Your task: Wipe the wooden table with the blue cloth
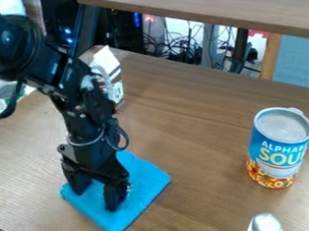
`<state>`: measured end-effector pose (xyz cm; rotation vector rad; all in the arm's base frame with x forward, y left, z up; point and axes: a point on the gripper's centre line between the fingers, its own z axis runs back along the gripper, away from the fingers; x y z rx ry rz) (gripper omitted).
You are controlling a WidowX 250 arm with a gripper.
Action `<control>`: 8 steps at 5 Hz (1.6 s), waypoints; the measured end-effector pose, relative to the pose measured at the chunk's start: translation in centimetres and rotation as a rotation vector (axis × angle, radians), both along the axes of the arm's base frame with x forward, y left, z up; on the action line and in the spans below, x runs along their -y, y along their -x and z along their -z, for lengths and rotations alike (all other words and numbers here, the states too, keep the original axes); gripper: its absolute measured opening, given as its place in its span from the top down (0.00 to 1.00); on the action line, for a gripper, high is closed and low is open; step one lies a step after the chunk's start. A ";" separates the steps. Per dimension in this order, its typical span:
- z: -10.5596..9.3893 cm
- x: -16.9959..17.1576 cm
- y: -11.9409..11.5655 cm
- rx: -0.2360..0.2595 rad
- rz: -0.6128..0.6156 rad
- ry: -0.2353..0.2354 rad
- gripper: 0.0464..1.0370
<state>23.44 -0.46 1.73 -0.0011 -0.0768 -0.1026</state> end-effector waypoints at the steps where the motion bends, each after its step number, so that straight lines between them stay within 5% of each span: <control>1: 0.0 -0.1 -2.3 0.018 -0.029 0.015 0.03; 6: -0.3 0.0 -17.5 0.048 -0.105 0.020 0.03; 8: -0.2 0.5 -16.4 0.068 -0.089 -0.002 0.03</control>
